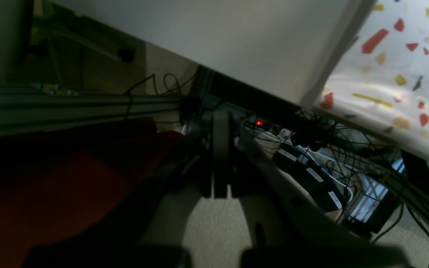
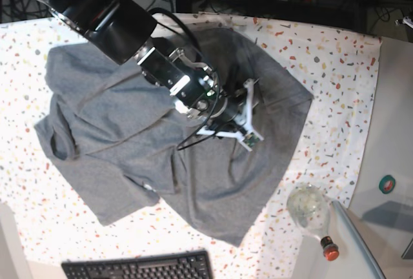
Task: Layout the t-shirt on the table in an organized manner, then fold the t-shirt properly
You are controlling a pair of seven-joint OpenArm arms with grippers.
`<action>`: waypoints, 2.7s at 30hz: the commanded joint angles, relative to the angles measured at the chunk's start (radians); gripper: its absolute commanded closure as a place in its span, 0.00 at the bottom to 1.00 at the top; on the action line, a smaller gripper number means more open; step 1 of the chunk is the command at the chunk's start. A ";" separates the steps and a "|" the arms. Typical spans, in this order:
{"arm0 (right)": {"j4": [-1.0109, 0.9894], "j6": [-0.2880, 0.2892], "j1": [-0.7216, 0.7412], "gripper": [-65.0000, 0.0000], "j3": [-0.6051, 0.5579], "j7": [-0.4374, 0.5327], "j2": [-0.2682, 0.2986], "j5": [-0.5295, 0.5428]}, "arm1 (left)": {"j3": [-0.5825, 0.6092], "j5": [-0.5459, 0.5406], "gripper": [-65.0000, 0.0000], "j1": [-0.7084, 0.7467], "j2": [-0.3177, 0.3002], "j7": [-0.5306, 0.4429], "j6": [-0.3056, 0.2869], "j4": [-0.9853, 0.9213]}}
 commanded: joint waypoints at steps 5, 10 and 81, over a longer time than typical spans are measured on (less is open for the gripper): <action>-0.004 0.004 0.024 0.35 0.000 0.028 -0.026 0.005 | -0.005 -0.003 1.00 0.006 -0.024 -0.015 0.006 0.014; -0.171 0.000 0.078 0.35 0.002 0.106 -0.040 0.009 | -0.005 -0.003 1.00 0.006 -0.024 -0.015 0.006 0.013; 0.699 0.050 -0.279 0.89 0.309 -0.044 0.316 0.011 | 0.543 -0.230 1.00 -0.056 0.148 -0.015 0.006 0.108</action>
